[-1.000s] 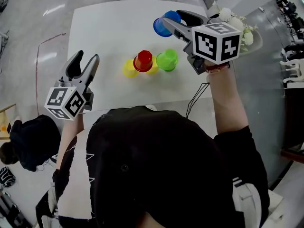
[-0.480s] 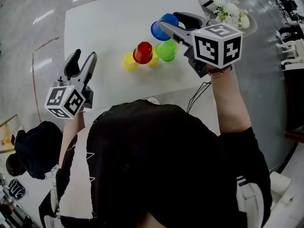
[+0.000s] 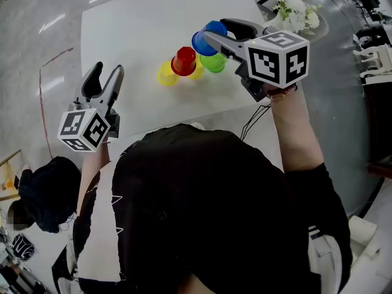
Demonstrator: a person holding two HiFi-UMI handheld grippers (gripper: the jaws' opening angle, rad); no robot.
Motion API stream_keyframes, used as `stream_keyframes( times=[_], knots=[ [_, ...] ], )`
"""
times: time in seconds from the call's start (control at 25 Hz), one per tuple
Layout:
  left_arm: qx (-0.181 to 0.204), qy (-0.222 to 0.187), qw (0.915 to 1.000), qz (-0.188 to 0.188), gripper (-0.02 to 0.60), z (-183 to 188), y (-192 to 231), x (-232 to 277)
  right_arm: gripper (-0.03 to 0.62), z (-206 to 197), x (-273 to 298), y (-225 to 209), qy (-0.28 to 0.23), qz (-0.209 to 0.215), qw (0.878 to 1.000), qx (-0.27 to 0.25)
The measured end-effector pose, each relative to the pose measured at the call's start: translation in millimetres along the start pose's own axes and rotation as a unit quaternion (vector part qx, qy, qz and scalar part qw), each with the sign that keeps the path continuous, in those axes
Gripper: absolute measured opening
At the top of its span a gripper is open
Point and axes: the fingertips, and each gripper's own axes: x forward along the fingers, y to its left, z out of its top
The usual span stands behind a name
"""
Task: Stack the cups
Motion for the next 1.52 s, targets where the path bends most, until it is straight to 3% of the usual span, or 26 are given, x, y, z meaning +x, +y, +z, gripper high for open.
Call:
stream_keyframes(
  times=[1.52],
  knots=[
    [-0.015,-0.016,0.9998,0.004,0.270,-1,6,-10,0.229,-19,16,12,0.055,0.002,0.998,-0.026]
  ],
)
